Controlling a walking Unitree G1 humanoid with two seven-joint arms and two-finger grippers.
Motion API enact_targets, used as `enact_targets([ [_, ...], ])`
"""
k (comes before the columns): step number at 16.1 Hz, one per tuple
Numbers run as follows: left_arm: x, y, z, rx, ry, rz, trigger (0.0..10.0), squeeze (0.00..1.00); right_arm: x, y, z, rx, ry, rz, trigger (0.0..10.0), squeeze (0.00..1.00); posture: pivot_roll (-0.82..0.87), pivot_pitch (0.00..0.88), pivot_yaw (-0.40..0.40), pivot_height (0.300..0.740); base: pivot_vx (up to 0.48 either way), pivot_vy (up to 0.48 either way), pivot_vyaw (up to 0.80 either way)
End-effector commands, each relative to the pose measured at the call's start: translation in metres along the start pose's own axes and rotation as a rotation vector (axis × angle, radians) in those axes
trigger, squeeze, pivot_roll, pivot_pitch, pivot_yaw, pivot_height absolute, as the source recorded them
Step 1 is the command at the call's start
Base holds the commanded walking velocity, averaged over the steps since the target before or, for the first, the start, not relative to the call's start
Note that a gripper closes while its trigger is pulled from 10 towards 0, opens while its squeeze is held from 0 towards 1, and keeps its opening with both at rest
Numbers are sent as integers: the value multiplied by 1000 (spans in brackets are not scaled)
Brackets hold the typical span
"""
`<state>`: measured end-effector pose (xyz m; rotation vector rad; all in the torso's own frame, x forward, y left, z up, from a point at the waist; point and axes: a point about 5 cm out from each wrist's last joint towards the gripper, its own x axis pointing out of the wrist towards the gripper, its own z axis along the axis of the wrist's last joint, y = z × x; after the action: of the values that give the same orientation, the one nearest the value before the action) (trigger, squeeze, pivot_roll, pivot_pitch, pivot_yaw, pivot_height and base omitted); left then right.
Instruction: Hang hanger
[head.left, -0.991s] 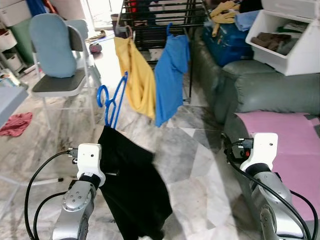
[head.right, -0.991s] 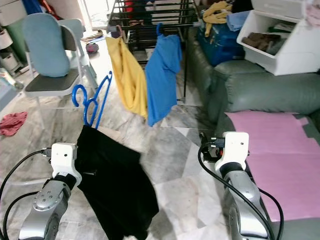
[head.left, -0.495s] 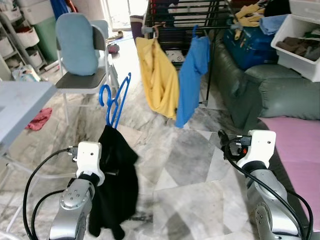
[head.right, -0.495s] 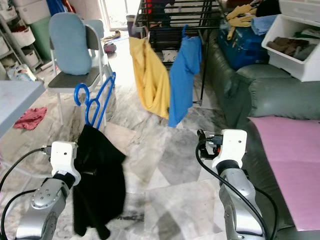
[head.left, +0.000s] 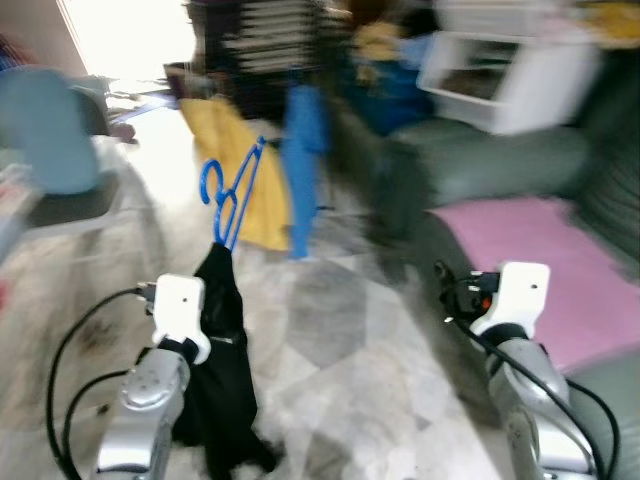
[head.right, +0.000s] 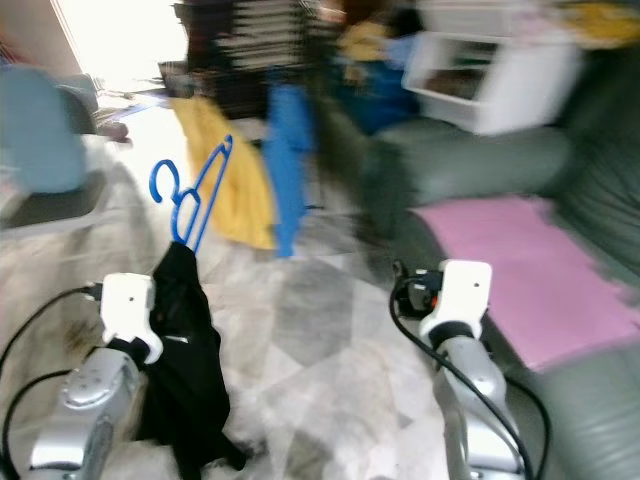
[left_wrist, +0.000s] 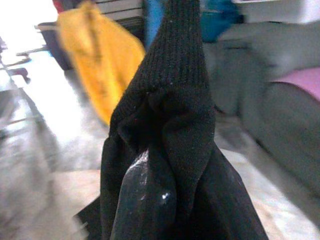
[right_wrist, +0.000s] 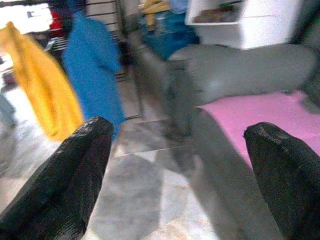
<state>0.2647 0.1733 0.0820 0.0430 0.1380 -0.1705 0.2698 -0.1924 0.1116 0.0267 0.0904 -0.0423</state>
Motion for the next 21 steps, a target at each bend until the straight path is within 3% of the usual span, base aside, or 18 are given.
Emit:
enact_targets([
  [1, 1, -1, 8, 7, -35, -2, 10000, 0, 2, 2, 9, -5, -34, 10, 10000, 0, -136, 0, 95, 740, 0, 480, 0],
  [7, 2, -1, 8, 19, -34, -2, 10000, 0, 6, 7, 9, -7, -38, 26, 10000, 0, -127, 0, 91, 740, 0, 480, 0],
  [11, 4, 3, 12, 0, -72, 94, 10000, 0, 14, 18, 9, -17, -17, 122, 10000, 0, -90, 0, 8, 740, 0, 0, 0],
  [12, 4, 4, 12, -2, -77, 115, 10000, 0, 18, 22, 7, -24, -3, 147, 10000, 0, -65, 0, -43, 740, 0, 0, 0],
  [14, 4, 6, 12, 1, -84, 135, 10000, 0, 22, 27, 6, -39, 10, 176, 10000, 0, -63, 0, -50, 740, 0, 0, 0],
  [16, 5, 8, 14, 0, -92, 161, 10000, 0, 29, 39, 4, -67, 28, 226, 10000, 0, -27, 0, -105, 740, 0, 0, 0],
  [19, 2, 6, 16, 2, -112, 157, 10000, 0, 35, 51, 5, -74, 15, 267, 10000, 0, -9, 0, -84, 740, 0, 0, 0],
  [21, -3, 4, 14, 34, -115, 145, 10000, 0, 34, 49, 3, -66, 0, 249, 10000, 0, -13, 0, -54, 740, 0, 0, 0],
])
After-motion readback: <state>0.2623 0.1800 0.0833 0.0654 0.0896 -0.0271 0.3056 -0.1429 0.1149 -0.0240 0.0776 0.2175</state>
